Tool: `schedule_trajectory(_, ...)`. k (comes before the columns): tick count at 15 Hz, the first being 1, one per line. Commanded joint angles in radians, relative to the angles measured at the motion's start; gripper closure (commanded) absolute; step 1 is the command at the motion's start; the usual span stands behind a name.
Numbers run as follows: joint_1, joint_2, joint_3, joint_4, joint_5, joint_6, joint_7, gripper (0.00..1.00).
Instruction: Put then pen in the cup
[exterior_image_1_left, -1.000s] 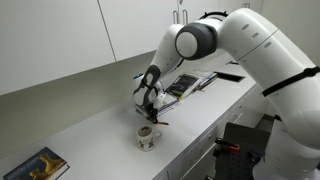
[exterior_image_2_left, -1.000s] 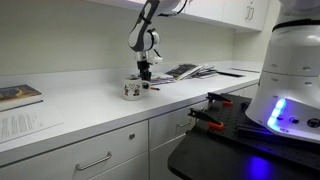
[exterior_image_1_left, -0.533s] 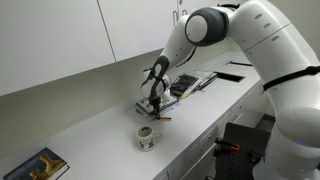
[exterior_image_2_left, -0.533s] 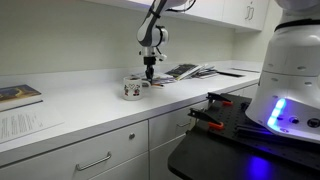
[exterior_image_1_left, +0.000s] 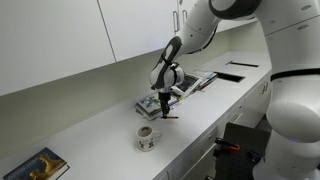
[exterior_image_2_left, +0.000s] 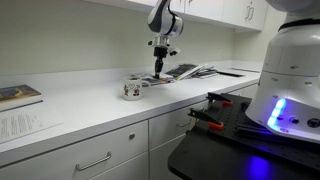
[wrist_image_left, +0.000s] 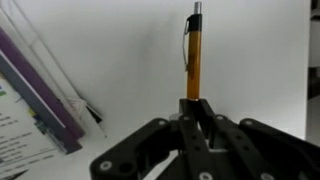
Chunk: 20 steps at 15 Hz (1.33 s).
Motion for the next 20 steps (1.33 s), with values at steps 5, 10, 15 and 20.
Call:
schedule_trajectory(5,0.07,-0.225,-0.01,-0.156,0.461,-0.068,-0.477,0.97)
schedule_trajectory(10,0.205,-0.295,-0.116,-0.144,0.598,-0.218,-0.597,0.97)
schedule_trajectory(15,0.308,-0.281,-0.18,-0.122,0.665,-0.272,-0.66,0.97)
schedule_trajectory(20,0.364,-0.232,-0.187,-0.079,0.743,-0.289,-0.717,0.97)
